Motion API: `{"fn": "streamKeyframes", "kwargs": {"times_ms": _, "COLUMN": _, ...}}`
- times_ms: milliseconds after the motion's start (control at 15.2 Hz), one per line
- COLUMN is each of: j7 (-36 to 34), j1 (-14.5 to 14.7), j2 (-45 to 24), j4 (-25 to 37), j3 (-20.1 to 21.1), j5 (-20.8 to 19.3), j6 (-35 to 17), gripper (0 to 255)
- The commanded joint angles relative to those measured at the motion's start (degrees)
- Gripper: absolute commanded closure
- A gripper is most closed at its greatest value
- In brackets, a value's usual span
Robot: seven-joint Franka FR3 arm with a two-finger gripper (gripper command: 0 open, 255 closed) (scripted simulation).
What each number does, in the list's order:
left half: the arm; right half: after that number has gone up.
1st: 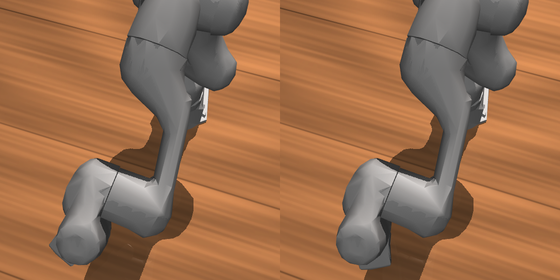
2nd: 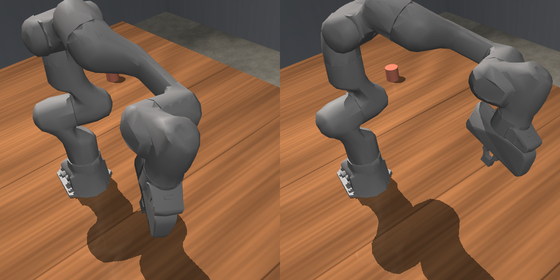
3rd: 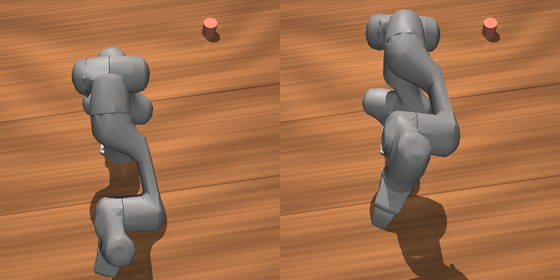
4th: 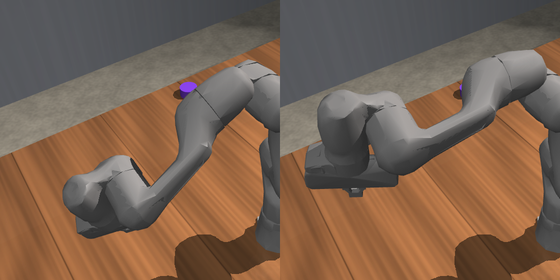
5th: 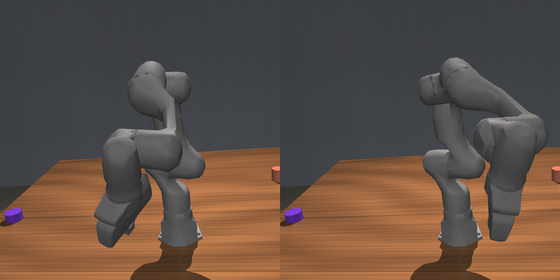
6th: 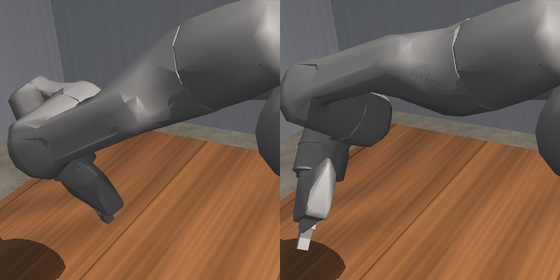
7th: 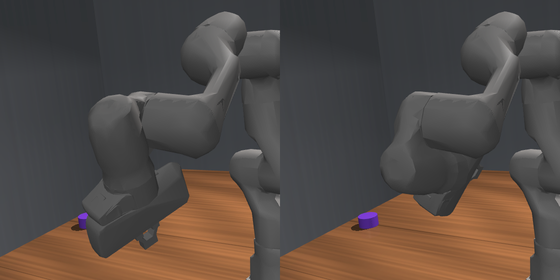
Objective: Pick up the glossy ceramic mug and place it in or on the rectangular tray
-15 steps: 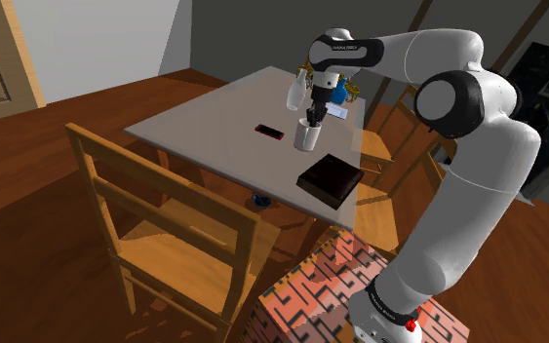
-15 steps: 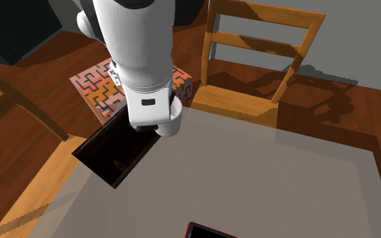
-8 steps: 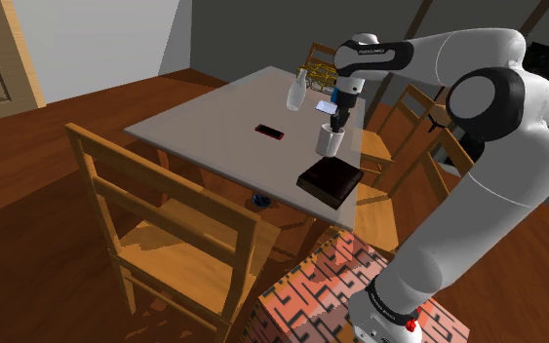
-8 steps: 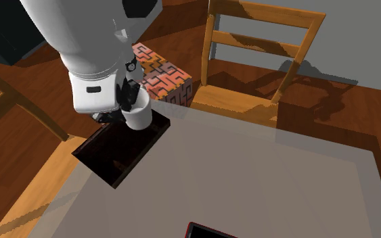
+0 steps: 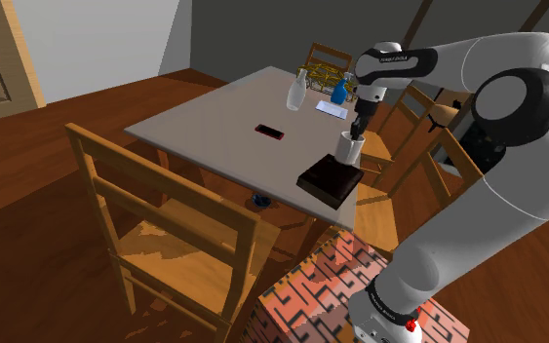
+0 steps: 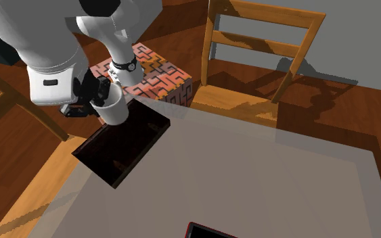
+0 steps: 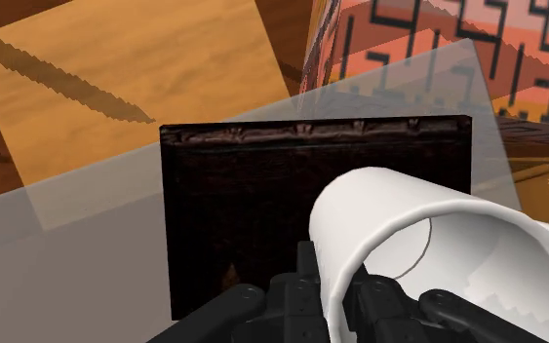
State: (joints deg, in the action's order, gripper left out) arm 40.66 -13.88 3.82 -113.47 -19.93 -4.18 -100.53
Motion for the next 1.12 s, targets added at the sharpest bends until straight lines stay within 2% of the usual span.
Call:
{"fn": "streamKeyframes", "kwargs": {"times_ms": 0, "j7": 0.2, "j1": -0.1, "j2": 0.0, "j4": -1.6, "j3": -0.2, "j5": -0.1, "j6": -1.6, "gripper": 255}}
{"fn": "streamKeyframes", "kwargs": {"times_ms": 858, "j7": 0.6, "j1": -0.3, "j2": -3.1, "j4": -8.4, "j3": -0.5, "j5": 0.7, "j6": -11.4, "gripper": 255}}
{"fn": "streamKeyframes", "kwargs": {"times_ms": 1056, "j7": 0.6, "j1": -0.4, "j2": -3.3, "j4": -8.8, "j3": -0.5, "j5": 0.8, "j6": -12.0, "gripper": 255}}
